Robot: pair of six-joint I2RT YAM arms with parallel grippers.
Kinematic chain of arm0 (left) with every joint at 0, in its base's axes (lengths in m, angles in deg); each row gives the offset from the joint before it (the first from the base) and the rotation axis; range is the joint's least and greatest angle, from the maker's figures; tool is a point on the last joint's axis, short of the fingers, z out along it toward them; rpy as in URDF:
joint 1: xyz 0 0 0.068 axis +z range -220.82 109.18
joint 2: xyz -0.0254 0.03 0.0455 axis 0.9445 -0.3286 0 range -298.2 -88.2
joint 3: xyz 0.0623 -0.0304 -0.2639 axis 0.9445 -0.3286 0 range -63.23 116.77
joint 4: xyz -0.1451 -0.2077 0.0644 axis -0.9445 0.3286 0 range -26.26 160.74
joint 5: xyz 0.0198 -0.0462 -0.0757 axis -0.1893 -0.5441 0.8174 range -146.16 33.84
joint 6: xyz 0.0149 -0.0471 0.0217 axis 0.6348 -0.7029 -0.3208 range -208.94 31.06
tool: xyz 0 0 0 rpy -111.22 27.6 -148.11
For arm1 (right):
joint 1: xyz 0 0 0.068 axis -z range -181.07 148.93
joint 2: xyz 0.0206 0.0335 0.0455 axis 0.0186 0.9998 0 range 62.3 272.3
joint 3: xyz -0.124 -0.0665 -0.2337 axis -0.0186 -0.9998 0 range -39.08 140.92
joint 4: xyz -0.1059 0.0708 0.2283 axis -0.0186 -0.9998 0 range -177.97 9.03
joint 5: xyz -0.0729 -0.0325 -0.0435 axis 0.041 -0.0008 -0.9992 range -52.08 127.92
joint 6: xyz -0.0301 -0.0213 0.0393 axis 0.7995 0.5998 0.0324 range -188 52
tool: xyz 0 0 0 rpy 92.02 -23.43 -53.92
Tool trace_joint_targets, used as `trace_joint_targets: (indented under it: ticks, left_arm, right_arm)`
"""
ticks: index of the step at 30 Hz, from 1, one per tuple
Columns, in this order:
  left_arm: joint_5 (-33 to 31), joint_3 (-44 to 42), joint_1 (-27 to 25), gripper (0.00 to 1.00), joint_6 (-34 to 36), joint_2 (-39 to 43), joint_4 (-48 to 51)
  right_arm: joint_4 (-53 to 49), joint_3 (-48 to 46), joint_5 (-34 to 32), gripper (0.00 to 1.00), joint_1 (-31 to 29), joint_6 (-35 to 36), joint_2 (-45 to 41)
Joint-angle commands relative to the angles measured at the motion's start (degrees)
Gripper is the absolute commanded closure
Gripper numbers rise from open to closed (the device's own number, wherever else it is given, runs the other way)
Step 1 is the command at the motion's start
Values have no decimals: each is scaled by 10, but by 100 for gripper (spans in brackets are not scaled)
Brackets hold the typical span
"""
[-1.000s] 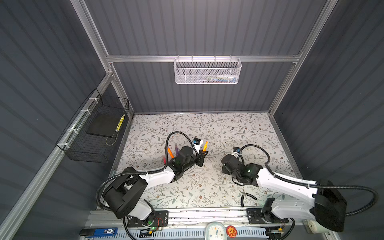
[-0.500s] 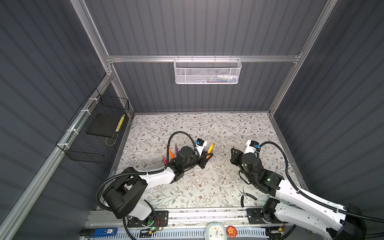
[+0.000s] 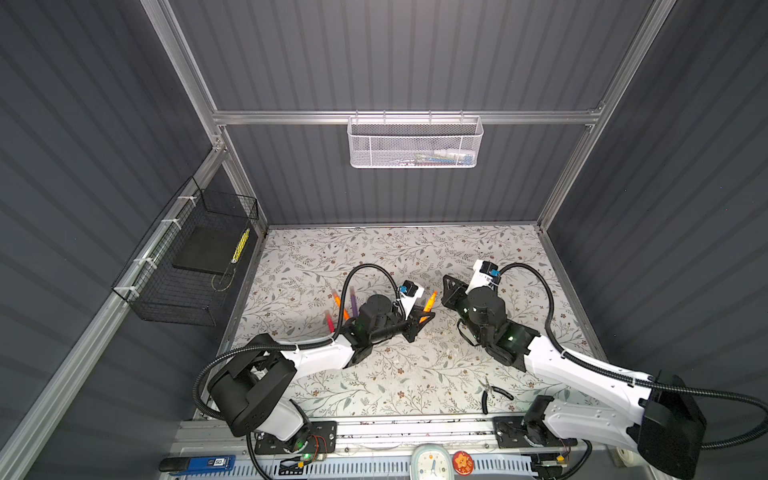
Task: Insert the pens into the pen caps
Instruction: 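Carry the pink cap with the right gripper above the orange marker tip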
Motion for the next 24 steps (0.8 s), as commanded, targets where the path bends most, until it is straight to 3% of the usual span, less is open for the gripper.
trace_joint_targets:
  ticks: [1,24]
  left_arm:
    - [5,15,-2,100,16,0,4]
    - [-9,25,-6,100,13,-9,18]
  right_arm:
    - [23,11,14,100,2,5,7]
    - [44,-25,67,100,0,-32,-21]
